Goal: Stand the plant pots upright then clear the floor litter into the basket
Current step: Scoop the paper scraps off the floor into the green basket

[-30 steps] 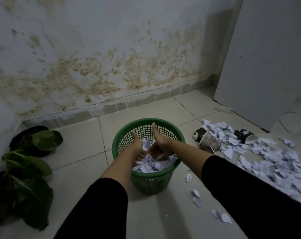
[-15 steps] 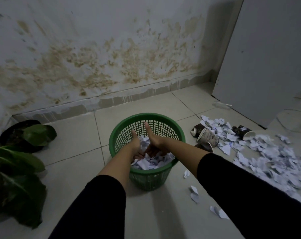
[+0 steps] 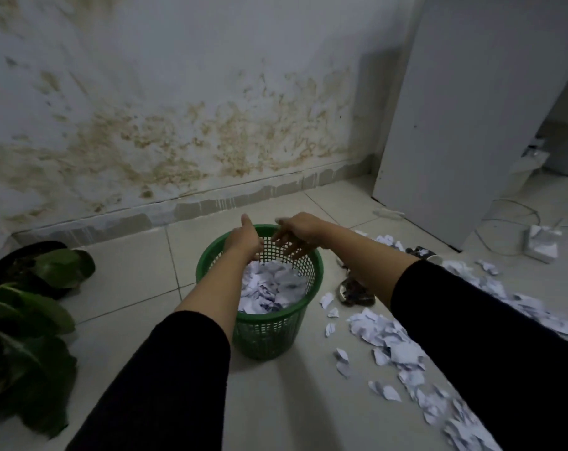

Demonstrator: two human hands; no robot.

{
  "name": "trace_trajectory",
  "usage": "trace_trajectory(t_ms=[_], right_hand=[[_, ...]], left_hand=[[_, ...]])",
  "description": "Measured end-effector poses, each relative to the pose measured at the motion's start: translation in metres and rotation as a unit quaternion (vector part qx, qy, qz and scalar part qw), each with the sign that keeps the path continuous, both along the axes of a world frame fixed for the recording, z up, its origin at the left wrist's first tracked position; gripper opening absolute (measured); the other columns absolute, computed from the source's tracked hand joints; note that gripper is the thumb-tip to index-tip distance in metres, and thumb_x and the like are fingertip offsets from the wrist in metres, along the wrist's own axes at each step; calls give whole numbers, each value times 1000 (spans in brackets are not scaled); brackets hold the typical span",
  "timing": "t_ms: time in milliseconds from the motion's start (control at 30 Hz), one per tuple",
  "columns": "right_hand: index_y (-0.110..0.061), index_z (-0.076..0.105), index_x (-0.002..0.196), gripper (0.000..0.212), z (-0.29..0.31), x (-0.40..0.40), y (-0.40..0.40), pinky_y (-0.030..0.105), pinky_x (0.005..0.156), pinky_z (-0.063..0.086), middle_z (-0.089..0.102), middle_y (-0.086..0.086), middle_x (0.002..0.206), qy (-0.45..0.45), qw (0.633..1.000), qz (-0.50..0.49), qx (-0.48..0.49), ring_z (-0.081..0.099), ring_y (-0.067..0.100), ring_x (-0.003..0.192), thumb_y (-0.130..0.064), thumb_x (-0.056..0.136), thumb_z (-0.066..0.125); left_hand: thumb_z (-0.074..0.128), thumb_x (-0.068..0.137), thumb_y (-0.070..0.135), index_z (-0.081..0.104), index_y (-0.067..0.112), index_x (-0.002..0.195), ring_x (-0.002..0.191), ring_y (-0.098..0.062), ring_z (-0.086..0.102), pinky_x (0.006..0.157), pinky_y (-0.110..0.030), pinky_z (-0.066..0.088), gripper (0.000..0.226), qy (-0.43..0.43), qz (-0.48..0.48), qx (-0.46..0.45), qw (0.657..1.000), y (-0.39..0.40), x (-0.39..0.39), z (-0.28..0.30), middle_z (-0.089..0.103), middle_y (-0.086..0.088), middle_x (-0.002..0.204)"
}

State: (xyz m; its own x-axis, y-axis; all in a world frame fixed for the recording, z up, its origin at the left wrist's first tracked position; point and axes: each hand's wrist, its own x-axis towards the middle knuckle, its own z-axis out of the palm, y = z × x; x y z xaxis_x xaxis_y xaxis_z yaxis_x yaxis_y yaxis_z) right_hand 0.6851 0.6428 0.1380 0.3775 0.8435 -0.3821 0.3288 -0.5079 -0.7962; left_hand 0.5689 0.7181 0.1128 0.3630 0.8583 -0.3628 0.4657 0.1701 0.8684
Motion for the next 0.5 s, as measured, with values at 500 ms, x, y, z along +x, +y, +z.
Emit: trace_trajectory(t_ms=[500], right_hand=[[-8, 75, 99, 49, 5, 109, -209, 29, 65, 52, 73, 9, 95, -144, 975, -153, 71, 66, 20, 74, -38, 104, 37]], left_hand=[[25, 102, 45, 62, 15, 63, 59, -21, 56, 63, -29, 43, 61, -164, -175, 150, 959, -139, 119, -18, 62, -2, 61]])
